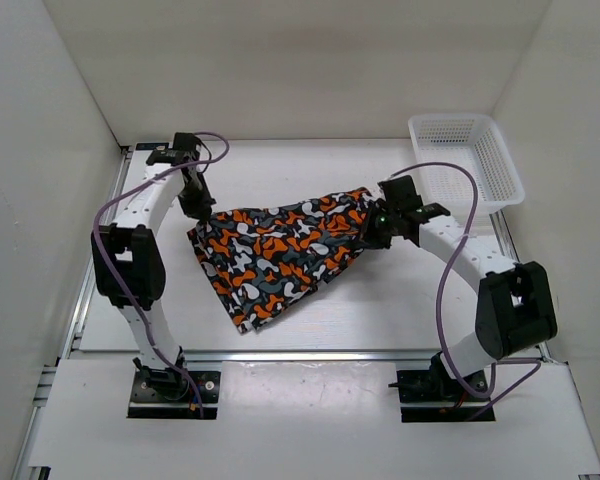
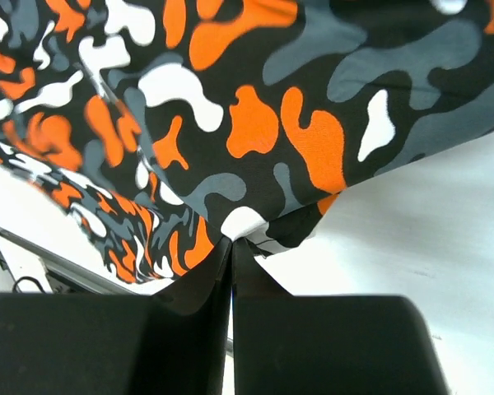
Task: Fold and stack the shorts
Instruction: Fold the shorts
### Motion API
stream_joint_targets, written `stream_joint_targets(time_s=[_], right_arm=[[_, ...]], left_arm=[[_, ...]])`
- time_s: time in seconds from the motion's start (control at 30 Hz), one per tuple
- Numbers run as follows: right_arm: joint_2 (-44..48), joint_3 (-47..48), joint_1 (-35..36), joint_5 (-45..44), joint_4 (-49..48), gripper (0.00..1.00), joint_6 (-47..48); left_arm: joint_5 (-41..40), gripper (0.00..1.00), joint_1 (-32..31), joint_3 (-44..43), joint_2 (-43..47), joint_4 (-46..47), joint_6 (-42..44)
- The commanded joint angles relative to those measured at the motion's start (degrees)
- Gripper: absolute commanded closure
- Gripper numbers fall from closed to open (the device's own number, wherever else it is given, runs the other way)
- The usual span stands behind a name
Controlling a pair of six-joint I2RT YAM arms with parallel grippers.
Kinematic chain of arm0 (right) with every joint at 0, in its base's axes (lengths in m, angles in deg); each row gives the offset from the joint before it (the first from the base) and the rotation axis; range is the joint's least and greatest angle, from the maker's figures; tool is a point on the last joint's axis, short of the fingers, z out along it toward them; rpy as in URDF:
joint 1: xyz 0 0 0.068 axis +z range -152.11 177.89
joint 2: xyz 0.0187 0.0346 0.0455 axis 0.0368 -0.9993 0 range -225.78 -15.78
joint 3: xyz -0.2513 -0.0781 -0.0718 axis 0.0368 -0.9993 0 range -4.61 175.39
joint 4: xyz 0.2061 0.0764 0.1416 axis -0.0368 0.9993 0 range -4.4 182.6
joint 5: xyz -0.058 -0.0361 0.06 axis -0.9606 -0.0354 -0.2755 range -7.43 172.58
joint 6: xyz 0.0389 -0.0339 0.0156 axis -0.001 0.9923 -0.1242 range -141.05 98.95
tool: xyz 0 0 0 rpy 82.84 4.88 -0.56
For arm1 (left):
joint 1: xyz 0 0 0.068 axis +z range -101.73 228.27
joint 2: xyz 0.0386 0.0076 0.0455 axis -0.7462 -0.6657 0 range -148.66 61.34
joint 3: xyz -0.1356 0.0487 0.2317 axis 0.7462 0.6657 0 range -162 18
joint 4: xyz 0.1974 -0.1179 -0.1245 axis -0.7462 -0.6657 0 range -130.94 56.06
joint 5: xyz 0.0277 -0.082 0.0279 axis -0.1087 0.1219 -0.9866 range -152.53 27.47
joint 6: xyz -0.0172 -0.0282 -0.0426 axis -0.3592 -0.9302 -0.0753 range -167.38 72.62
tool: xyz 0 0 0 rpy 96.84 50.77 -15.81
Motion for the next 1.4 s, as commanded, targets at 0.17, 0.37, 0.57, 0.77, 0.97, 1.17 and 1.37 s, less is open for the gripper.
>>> stream_joint_targets(time_s=[0.17, 0.37, 0.57, 0.77, 0.97, 1.17, 1.37], right_arm=[[-12.6, 9.9, 2.2, 4.4, 1.0, 0.87, 4.1], [-14.5, 12.4, 4.8, 1.6, 5.0, 0.38, 7.0], [-7.6, 11.2, 4.8, -4.5, 8.4, 0.36, 8.1], [-2.5, 6.6, 4.2, -7.5, 8.4, 0.36, 6.8], [-0.7, 4.4, 2.1, -7.5, 8.4, 0.36, 6.2], [1.2, 3.9, 1.4, -7.5, 8.9, 0.36, 6.2], [3.3, 2.6, 0.4, -8.0, 10.5, 0.36, 6.8]], left_arm=[[2.0, 0.9, 5.8, -5.4, -9.2, 0.1, 0.2], [1.5, 0.28, 6.3, -9.5, -11.3, -3.4, 0.7], [-2.5, 0.02, 6.3, -1.3, 4.6, -4.9, -1.3], [9.9, 0.41, 1.1, 21.0, 22.5, 1.1, -6.0], [12.9, 0.25, -13.7, 36.4, 27.1, 7.4, -16.0], [5.6, 0.34, -23.8, 37.0, 21.8, 7.5, -21.2], [3.7, 0.43, -25.8, 37.1, 17.7, 8.0, -21.2]])
